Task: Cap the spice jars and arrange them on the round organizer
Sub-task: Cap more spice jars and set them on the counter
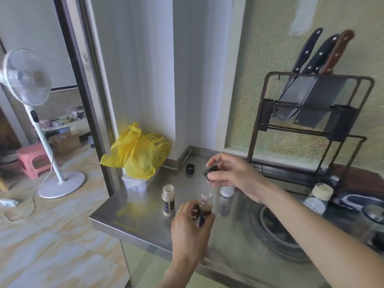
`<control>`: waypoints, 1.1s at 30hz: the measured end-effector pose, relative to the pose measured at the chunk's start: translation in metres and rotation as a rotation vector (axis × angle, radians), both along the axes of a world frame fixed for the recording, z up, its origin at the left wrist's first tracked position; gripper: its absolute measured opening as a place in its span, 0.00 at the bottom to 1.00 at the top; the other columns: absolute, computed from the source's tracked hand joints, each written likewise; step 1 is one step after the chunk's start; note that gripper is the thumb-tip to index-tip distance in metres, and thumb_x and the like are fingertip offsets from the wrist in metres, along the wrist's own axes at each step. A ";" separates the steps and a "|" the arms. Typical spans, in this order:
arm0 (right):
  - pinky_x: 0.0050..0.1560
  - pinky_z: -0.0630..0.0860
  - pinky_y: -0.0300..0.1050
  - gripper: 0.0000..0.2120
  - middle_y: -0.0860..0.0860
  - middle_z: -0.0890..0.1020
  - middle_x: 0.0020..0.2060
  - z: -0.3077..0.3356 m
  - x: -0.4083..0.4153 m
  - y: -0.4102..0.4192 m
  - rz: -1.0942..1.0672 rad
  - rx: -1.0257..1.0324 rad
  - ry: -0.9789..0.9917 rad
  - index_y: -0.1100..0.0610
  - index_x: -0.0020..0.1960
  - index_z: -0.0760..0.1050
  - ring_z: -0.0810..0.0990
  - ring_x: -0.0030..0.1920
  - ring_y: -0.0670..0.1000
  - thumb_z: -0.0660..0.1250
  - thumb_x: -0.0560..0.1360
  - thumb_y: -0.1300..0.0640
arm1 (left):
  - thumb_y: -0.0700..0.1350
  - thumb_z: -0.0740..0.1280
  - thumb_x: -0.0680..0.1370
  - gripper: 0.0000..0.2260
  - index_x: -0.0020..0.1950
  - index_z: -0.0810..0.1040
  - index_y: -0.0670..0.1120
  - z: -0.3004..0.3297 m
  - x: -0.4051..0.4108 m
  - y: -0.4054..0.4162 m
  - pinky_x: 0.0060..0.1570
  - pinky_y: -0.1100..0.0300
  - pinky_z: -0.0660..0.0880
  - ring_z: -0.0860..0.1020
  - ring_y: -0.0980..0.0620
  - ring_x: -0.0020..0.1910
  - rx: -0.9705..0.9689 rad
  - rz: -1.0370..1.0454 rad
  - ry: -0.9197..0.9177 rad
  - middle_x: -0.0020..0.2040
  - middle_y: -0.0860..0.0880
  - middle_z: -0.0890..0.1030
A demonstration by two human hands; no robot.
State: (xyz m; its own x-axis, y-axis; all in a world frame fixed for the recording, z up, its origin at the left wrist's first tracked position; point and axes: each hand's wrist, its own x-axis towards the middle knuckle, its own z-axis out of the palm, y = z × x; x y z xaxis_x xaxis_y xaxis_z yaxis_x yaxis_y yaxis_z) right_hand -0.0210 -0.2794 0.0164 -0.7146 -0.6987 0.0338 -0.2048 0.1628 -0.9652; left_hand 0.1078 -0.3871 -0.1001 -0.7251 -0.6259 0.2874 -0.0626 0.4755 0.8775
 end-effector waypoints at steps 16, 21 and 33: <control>0.59 0.82 0.51 0.17 0.48 0.88 0.48 0.085 0.052 0.173 0.039 0.518 0.469 0.51 0.57 0.84 0.87 0.50 0.50 0.77 0.71 0.65 | 0.44 0.77 0.71 0.13 0.52 0.81 0.54 0.063 0.012 0.115 0.50 0.61 0.80 0.85 0.53 0.46 0.086 -0.484 0.163 0.48 0.57 0.88; 0.47 0.81 0.41 0.20 0.45 0.88 0.45 0.091 0.059 0.183 -0.094 0.802 0.690 0.49 0.55 0.84 0.85 0.43 0.43 0.73 0.72 0.36 | 0.40 0.77 0.72 0.13 0.52 0.83 0.57 0.071 0.011 0.128 0.48 0.76 0.74 0.84 0.61 0.47 0.079 -0.554 0.186 0.46 0.63 0.87; 0.51 0.83 0.44 0.21 0.44 0.86 0.53 0.089 0.050 0.202 -0.016 0.716 0.492 0.44 0.64 0.78 0.87 0.44 0.44 0.77 0.73 0.46 | 0.44 0.77 0.73 0.14 0.55 0.82 0.58 0.062 0.001 0.130 0.51 0.75 0.74 0.84 0.61 0.50 0.085 -0.578 0.163 0.49 0.61 0.87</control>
State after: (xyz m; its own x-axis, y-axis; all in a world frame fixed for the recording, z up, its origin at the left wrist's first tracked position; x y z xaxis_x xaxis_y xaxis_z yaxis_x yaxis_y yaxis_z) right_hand 0.0287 -0.0769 0.1058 -0.7442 -0.6600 -0.1025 -0.5645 0.7036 -0.4316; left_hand 0.1091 -0.2568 -0.0377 -0.9053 -0.1696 0.3895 0.3230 0.3207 0.8904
